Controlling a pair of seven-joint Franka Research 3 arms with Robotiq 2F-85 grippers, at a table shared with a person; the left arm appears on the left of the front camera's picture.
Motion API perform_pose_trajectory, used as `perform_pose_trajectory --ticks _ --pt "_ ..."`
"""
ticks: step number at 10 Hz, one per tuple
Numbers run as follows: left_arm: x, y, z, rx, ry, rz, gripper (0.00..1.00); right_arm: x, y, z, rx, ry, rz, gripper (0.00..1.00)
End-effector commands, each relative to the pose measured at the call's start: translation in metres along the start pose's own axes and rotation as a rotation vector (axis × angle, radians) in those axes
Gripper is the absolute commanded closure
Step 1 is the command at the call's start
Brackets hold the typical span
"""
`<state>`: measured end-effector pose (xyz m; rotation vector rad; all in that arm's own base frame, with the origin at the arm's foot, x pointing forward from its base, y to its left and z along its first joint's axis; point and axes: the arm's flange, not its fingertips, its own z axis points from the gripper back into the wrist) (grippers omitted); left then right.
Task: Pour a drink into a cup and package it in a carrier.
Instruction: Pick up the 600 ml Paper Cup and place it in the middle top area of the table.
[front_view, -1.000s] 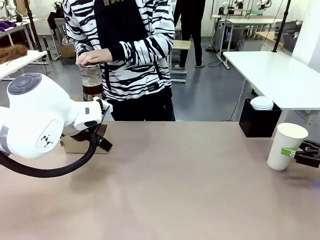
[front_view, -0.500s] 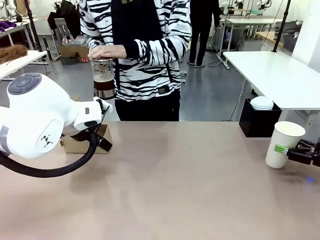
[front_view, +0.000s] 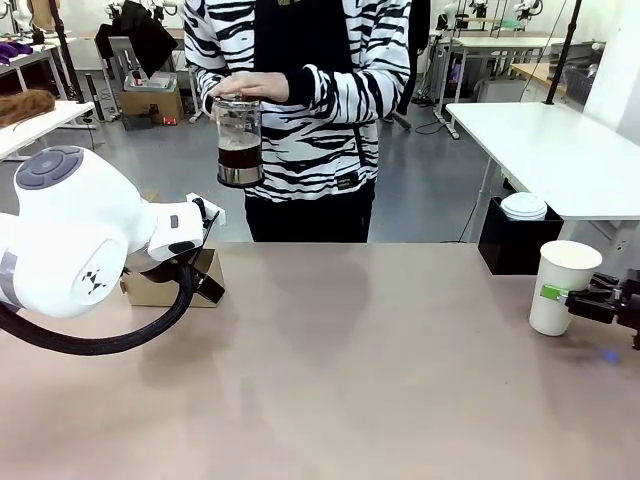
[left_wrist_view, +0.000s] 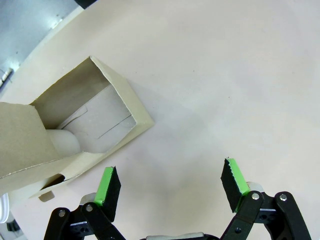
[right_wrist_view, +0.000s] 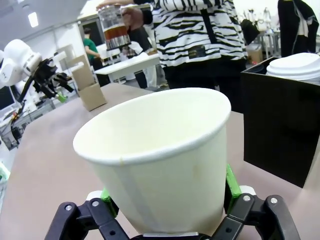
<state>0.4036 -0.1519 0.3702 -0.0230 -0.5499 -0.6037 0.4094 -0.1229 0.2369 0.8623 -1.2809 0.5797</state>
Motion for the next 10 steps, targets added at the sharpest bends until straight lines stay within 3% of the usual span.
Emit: perform_pose_trajectory --ticks 1,4,6,8,10 --pt "0.000 0.000 0.000 -0.001 -0.001 0.000 0.00 0.001 -0.004 0.013 -0.033 0.005 0.012 0.20" --pt "0.000 0.000 0.000 -0.001 -0.001 0.000 0.00 0.000 -0.002 0.006 -0.011 0.001 0.000 0.17" --pt "0.000 0.000 0.000 -0.001 -0.001 0.000 0.00 0.059 0.016 -0.004 -0.018 0.013 0.009 0.20" --pt "0.000 0.000 0.000 -0.001 -0.001 0.000 0.00 0.107 0.033 -0.047 0.008 0.032 0.017 0.20" --pt "0.000 0.000 0.000 -0.001 -0.001 0.000 0.00 0.131 0.039 -0.124 0.026 0.047 -0.015 0.20"
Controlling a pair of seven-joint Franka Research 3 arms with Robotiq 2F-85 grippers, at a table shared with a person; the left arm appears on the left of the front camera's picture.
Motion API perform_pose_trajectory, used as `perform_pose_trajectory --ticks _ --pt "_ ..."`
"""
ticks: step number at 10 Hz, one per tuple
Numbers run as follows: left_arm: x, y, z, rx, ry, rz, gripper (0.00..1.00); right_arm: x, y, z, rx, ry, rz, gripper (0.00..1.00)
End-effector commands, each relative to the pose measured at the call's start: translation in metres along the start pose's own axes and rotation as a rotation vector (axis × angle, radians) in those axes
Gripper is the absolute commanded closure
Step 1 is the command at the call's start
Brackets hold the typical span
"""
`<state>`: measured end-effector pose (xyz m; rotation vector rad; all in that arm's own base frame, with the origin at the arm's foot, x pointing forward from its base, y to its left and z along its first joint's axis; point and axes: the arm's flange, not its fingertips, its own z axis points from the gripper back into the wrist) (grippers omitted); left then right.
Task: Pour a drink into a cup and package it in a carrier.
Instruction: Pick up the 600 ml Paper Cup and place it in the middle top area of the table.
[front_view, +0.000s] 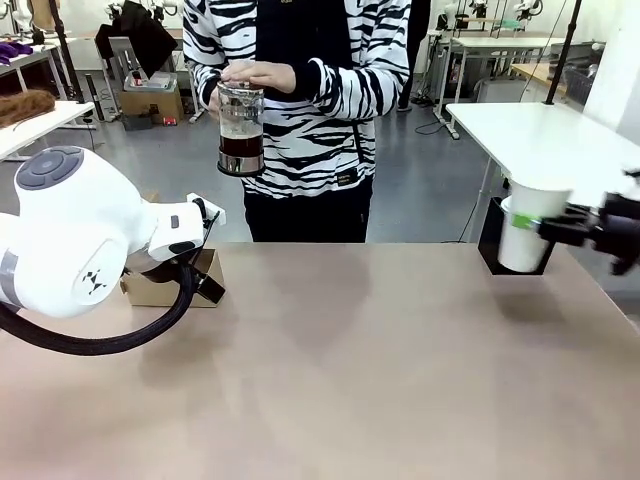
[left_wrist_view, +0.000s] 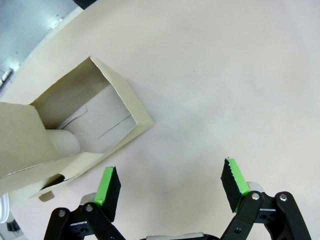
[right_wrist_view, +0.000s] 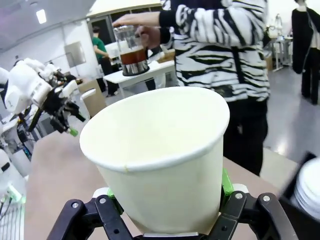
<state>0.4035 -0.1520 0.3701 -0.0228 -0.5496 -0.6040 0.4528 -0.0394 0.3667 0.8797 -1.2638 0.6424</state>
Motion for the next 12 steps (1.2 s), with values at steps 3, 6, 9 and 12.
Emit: perform_pose_trajectory --ticks 3,6,9,12 --pt "0.000 0.000 0.000 -0.001 -0.001 0.001 0.00 -0.004 -0.009 -0.143 -0.032 -0.002 -0.065 0.20" --pt "0.000 0.000 0.000 -0.001 -0.001 0.001 0.00 -0.043 -0.019 -0.200 -0.050 -0.029 -0.029 0.20" --pt "0.000 0.000 0.000 -0.001 -0.001 0.001 0.00 -0.075 -0.025 -0.214 -0.083 -0.027 0.030 0.20" --pt "0.000 0.000 0.000 -0.001 -0.001 0.001 0.00 -0.085 -0.029 -0.213 -0.021 -0.009 0.034 0.20"
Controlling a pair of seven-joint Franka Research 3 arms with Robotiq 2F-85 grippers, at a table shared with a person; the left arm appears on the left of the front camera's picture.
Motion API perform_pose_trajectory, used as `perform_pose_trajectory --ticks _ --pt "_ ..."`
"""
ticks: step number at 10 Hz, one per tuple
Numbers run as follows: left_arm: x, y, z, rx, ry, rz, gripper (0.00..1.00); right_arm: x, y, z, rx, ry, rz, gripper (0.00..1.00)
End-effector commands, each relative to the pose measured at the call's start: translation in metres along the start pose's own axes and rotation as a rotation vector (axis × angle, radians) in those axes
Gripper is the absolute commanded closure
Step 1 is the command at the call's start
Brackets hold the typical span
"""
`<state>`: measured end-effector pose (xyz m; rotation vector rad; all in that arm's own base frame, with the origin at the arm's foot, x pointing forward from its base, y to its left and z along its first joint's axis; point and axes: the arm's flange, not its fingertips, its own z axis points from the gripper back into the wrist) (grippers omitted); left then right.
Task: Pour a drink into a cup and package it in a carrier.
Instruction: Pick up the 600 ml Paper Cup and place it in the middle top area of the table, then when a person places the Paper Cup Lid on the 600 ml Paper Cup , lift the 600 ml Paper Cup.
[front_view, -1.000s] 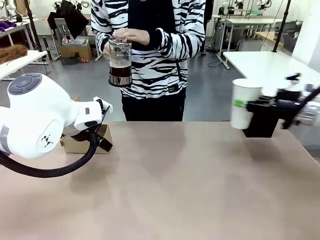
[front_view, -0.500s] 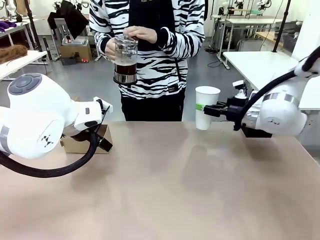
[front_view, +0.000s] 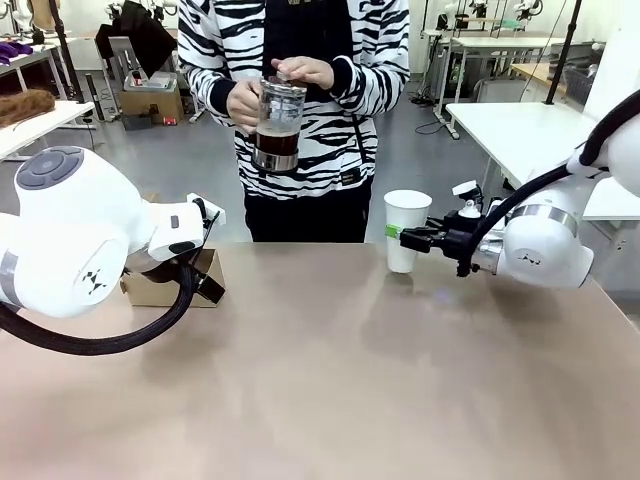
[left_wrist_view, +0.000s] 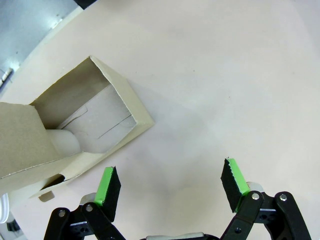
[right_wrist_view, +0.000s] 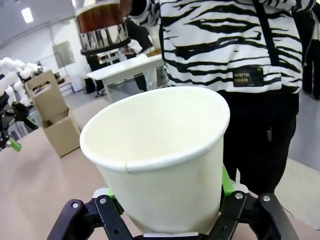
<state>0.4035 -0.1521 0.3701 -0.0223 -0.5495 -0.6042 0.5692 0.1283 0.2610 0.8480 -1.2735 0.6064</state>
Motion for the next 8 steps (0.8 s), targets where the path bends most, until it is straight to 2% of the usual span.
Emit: perform_pose_trajectory --ticks 1,8 --pt "-0.0001 0.0003 0.0005 -0.002 -0.002 0.001 0.00 0.0035 -0.0003 0.0008 -0.009 -0.003 0.000 0.20" --pt "-0.0001 0.0003 0.0005 -0.002 -0.002 0.001 0.00 0.0035 -0.0003 0.0008 -0.009 -0.003 0.000 0.20"
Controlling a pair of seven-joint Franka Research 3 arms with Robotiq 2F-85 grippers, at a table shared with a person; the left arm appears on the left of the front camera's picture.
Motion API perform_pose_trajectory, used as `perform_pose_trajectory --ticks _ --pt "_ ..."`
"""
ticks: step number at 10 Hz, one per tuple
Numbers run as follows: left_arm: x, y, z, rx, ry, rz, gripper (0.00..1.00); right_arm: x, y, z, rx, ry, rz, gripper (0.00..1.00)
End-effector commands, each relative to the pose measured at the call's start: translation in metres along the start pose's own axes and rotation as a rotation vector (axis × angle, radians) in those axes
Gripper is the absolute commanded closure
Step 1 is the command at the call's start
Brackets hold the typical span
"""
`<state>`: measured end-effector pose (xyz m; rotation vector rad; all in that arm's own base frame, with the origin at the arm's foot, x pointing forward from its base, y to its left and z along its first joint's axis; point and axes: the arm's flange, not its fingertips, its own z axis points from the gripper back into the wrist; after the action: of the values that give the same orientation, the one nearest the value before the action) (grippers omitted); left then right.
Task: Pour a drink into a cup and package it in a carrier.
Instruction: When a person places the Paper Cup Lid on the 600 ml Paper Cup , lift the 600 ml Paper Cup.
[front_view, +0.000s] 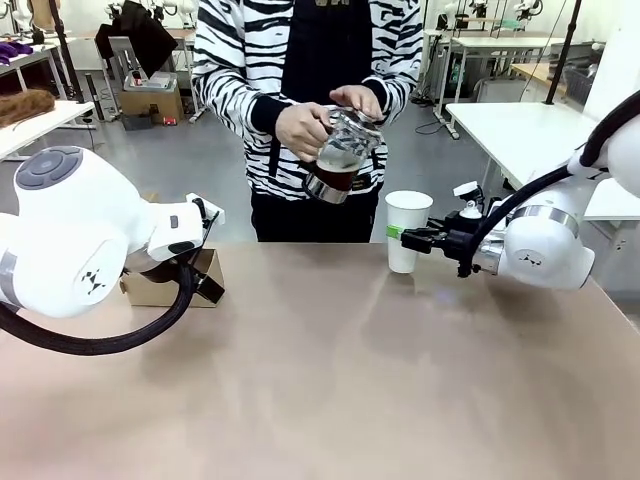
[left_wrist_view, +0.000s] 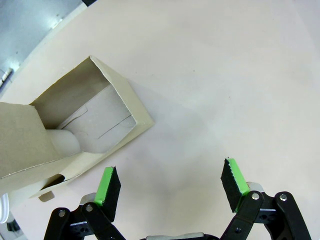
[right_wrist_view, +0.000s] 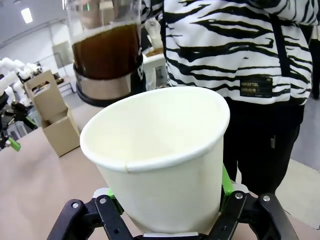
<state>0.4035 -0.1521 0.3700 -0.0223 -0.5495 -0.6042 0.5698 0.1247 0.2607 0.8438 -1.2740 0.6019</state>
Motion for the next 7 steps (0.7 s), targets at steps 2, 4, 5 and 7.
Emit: perform_pose_trajectory --ticks 2,4,5,7 --pt "-0.0001 0.0003 0.0005 -0.002 -0.002 0.001 0.00 0.0035 0.0023 -0.0018 -0.003 -0.003 0.001 0.20" --pt "-0.0001 0.0003 0.0005 -0.002 -0.002 0.001 0.00 0.0035 0.0023 -0.0018 -0.003 -0.003 0.001 0.20" --pt "-0.0001 0.0003 0.0005 -0.002 -0.002 0.001 0.00 0.0035 0.0023 -0.0018 -0.003 -0.003 0.001 0.20" --pt "-0.0001 0.0003 0.0005 -0.002 -0.002 0.001 0.00 0.0035 0.0023 -0.0018 -0.003 -0.003 0.001 0.20"
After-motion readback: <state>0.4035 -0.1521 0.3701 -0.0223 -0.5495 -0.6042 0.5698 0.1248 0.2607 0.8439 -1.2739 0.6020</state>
